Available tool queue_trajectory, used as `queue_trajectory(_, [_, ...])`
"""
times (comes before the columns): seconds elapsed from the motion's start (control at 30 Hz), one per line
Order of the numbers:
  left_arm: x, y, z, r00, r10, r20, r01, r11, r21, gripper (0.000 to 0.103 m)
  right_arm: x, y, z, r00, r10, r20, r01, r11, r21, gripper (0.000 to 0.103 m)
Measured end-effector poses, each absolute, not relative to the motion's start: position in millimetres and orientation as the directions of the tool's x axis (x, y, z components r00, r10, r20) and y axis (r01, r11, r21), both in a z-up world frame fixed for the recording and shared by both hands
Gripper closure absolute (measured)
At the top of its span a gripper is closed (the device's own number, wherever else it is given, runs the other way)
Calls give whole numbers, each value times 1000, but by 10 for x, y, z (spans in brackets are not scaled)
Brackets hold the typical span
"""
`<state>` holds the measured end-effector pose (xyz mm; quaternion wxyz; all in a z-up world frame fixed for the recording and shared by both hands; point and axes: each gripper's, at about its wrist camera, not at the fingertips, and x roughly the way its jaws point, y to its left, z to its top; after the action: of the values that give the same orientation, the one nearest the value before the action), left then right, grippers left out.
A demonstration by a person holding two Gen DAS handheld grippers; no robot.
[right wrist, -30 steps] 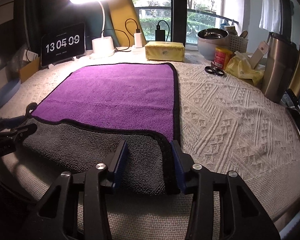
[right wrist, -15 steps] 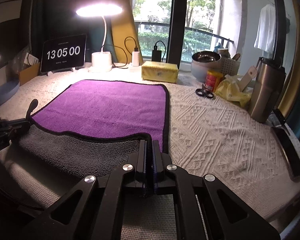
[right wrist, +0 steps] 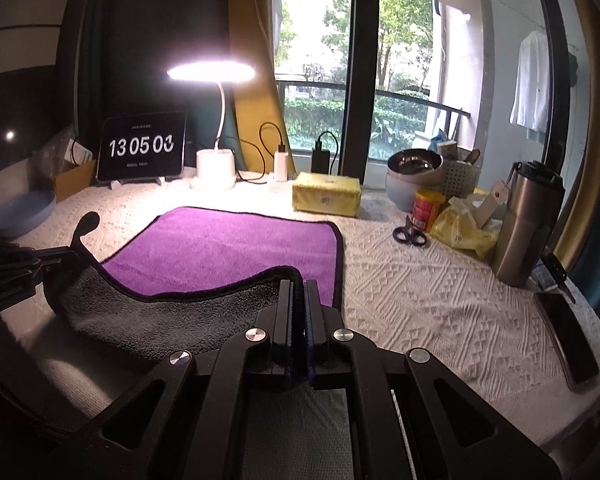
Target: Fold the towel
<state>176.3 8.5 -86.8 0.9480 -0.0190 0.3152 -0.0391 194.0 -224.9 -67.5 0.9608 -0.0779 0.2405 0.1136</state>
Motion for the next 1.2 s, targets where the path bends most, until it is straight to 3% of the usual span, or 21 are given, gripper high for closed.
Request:
queue_trajectory(0.4, [2142,235,-518,840,-79,-537,38,996,-86,99,2371,-2307,-486,873,212,-438,-263,963,-58,97])
queue_trajectory(0.73, [2725,276,-453,835,-93,-543,41,993,-107,99,2896,-2301,-389,866,231,-444,-273,961,-32,97])
queue_trajectory(1.2, [3451,253,-414,870,-82,-487,53,996,-73,99,3643,-2318,-464,863,217,-456,-248,969,-9,97])
